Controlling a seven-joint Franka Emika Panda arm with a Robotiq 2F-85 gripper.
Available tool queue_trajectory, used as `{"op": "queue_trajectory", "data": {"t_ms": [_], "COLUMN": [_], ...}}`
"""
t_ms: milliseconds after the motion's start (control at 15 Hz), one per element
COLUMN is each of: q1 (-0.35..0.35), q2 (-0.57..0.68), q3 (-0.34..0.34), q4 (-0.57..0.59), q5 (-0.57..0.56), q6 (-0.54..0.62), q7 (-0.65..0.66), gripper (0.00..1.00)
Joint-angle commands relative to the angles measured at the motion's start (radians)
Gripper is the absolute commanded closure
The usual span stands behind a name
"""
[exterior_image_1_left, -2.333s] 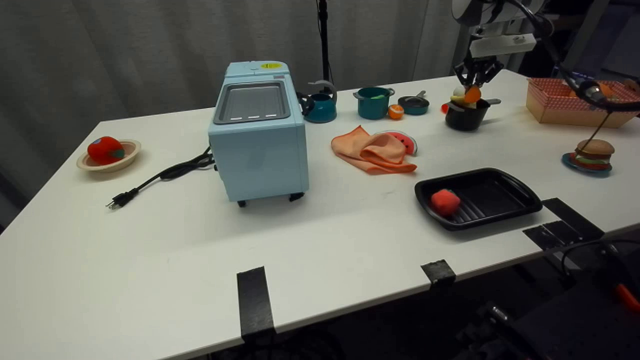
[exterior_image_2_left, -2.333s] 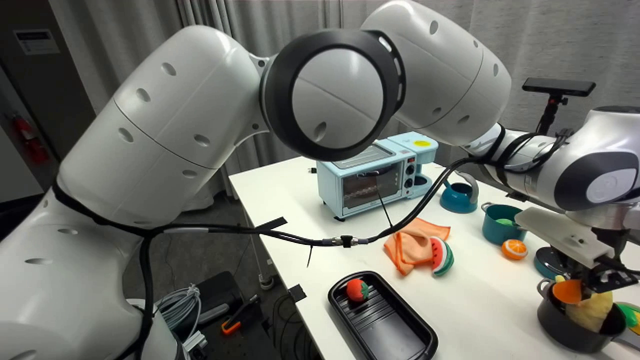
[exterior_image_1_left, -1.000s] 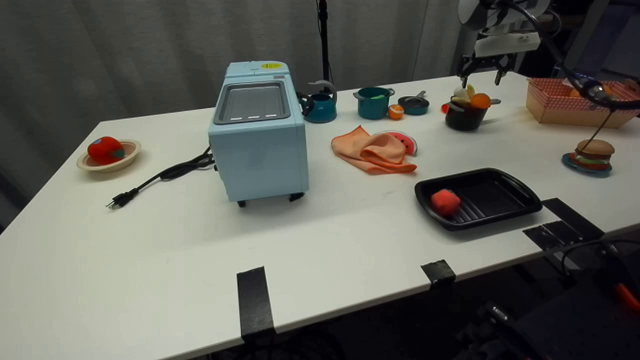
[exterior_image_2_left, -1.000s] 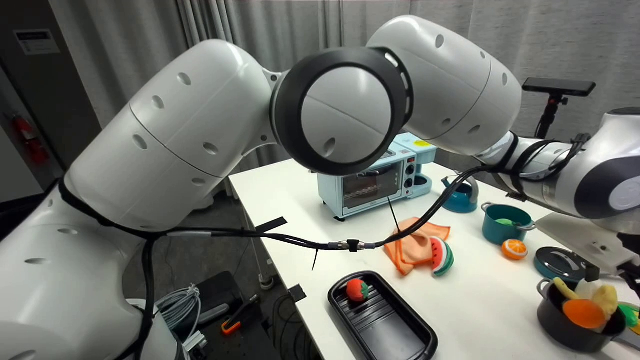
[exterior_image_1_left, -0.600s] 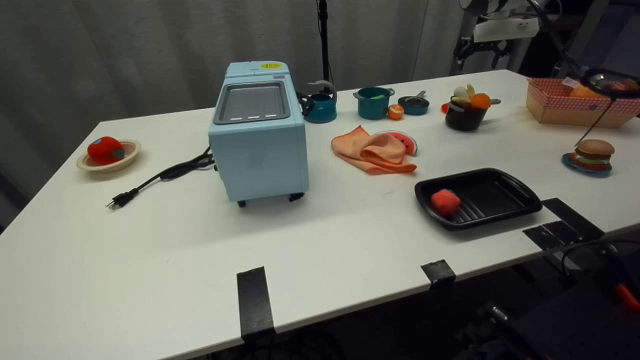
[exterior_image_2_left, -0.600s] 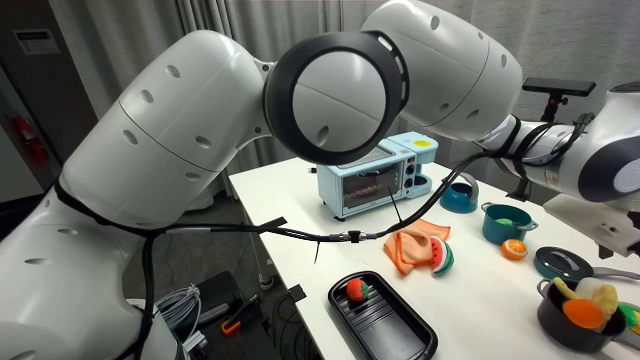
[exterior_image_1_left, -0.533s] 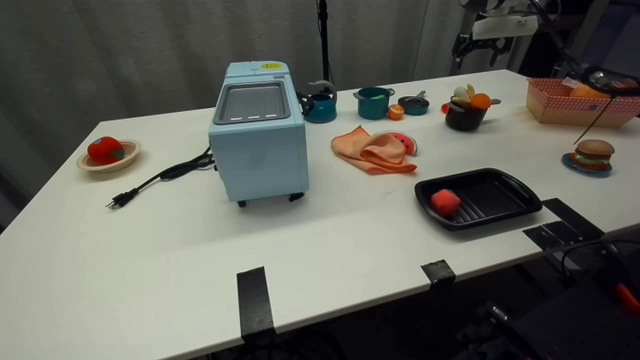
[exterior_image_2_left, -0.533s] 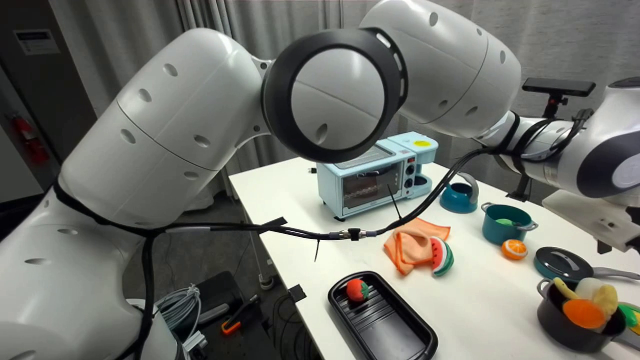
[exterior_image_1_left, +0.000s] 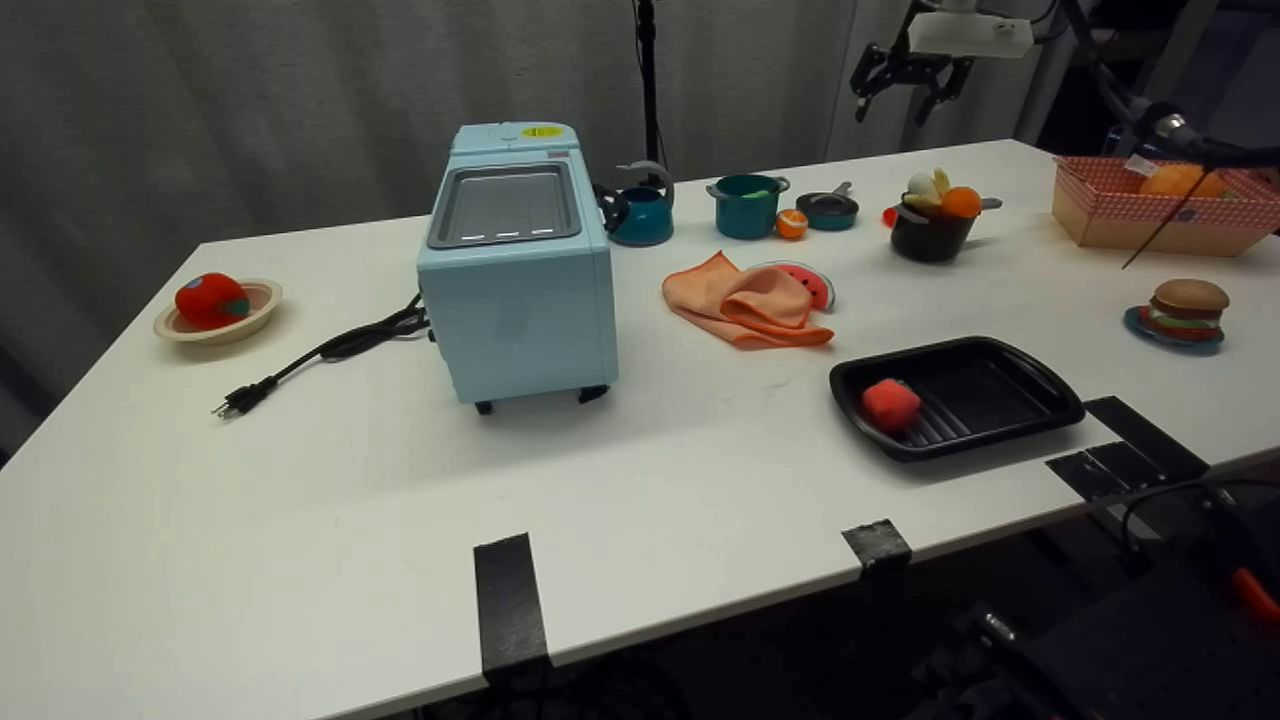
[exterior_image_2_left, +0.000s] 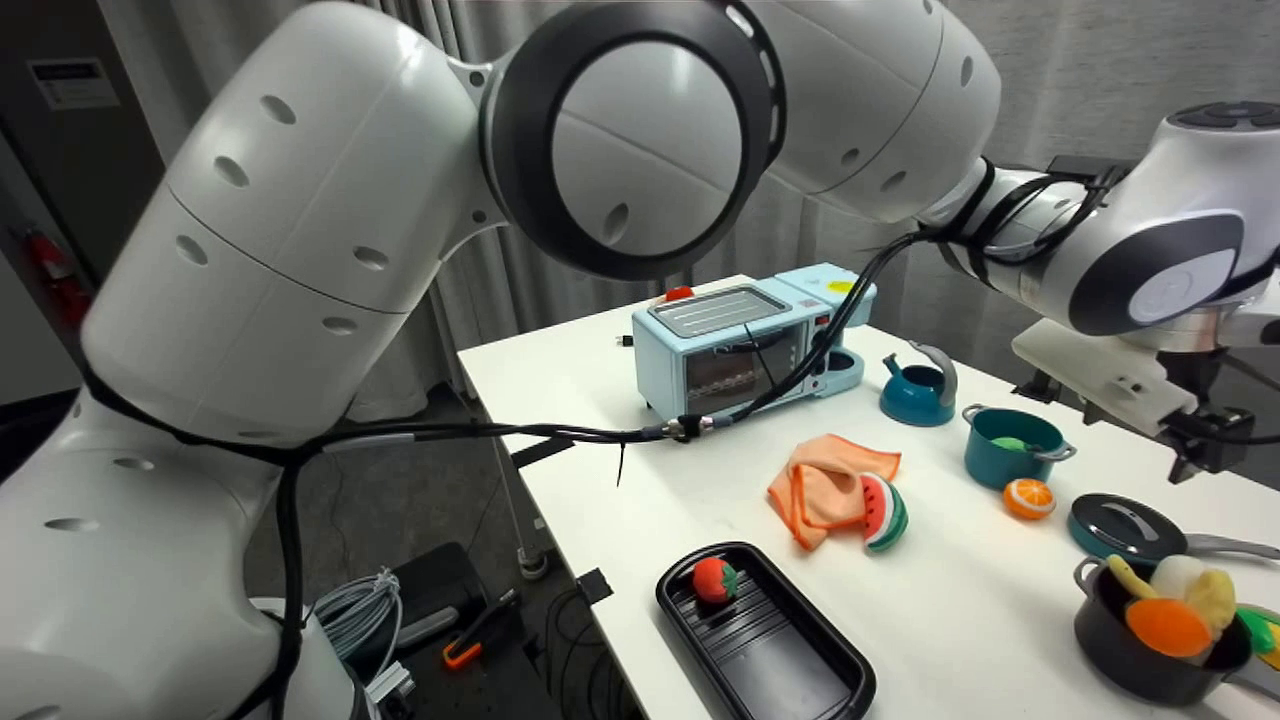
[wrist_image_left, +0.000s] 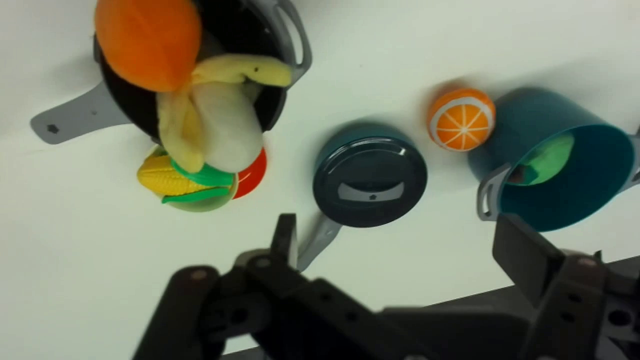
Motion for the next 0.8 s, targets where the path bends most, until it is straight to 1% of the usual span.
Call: {"op": "queue_trajectory", "data": {"t_ms": [0, 200, 400, 600, 733], "q1": [-0.033, -0.027, -0.01, 0.02, 0.047], "q2": [-0.127, -0.176, -0.211, -0.221, -0.214], "q3": [0.087, 0.117, 0.136, 0.143, 0.142], "q4": [-0.194, -0.301, -0.39, -0.463, -0.489], "q5": [0.065, 0.089, 0.088, 0.068, 0.054], "q6": [-0.004, 0.007, 0.009, 0.027, 0.031], "q7": [-0.153, -0.233, -0.291, -0.315, -0.315], "gripper": [0.0, 0.0, 0.0, 0.0, 0.0]}}
